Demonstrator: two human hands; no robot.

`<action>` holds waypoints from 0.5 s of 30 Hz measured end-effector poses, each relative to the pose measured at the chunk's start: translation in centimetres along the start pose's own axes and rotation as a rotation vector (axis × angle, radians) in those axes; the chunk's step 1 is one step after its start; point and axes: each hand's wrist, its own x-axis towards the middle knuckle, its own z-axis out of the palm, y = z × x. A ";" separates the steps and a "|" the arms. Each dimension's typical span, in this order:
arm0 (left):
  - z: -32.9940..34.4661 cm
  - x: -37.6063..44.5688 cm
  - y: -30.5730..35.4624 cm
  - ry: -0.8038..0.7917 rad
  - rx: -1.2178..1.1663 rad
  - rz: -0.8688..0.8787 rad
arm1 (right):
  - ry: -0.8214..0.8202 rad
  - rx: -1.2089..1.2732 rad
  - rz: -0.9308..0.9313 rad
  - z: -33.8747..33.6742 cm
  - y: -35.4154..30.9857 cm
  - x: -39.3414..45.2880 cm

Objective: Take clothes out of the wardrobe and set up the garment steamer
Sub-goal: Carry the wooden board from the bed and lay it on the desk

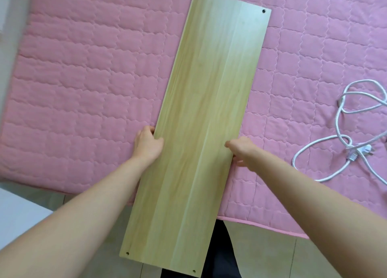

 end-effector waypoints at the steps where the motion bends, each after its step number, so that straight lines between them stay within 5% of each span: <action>1: -0.2 1.0 1.1 -0.006 -0.012 0.005 | 0.025 -0.017 -0.017 -0.5 -0.8 0.6; 8: -1.3 3.8 5.2 -0.090 -0.147 -0.037 | 0.105 -0.257 -0.111 -1.4 -3.1 1.9; 15: -1.2 3.4 4.7 -0.131 -0.217 -0.151 | -0.039 -0.110 -0.004 -1.1 -2.6 1.6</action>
